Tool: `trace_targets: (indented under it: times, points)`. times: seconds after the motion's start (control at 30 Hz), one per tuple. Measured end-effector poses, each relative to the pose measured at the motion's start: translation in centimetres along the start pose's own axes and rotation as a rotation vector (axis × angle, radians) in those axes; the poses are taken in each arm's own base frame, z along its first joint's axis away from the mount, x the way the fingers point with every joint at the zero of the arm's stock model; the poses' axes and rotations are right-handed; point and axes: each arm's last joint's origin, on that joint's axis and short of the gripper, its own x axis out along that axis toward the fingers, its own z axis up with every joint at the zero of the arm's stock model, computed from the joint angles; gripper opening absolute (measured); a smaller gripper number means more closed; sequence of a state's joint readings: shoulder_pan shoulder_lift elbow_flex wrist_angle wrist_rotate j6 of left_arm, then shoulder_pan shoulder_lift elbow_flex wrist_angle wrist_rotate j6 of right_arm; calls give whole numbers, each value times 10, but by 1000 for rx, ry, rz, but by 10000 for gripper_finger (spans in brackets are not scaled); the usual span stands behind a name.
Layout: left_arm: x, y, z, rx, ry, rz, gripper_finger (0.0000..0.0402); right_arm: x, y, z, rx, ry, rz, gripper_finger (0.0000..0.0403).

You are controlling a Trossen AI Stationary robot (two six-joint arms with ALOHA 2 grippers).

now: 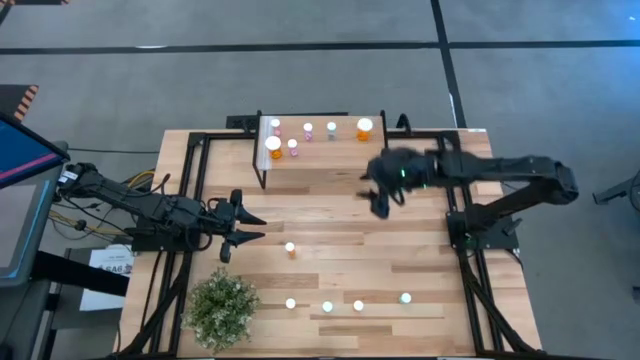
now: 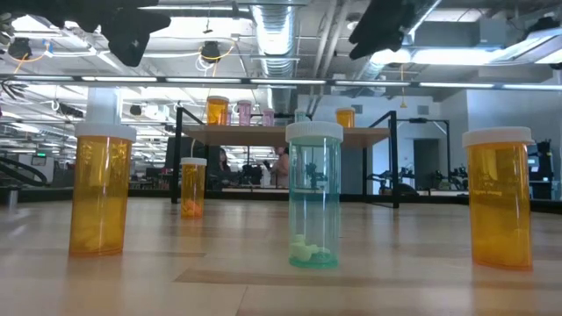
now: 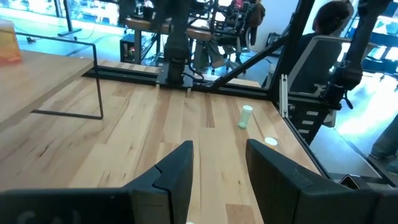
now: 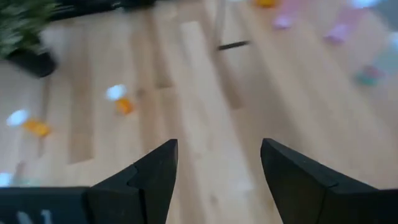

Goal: Pick and place medicine bottles onto shelf by color
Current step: Put the small orange pill bottle on the shelf

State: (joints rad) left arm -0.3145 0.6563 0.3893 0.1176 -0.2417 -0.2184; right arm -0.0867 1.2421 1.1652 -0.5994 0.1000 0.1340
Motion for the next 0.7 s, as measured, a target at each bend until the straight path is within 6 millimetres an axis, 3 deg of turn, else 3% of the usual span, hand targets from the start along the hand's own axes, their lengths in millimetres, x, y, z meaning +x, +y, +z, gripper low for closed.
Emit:
trace_targets:
  times: [0.23, 0.43, 0.7]
  points:
    - [2, 0, -1, -12, 3, 2, 135, 19, 51, -32, -55, -102, 81, 253]
    - [13, -1, -9, 12, 61, 14, 135, 41, 87, -41, -81, -162, 178, 253]
    - [26, -4, -16, 13, 96, -23, 135, 70, 111, -47, -122, -209, 224, 253]
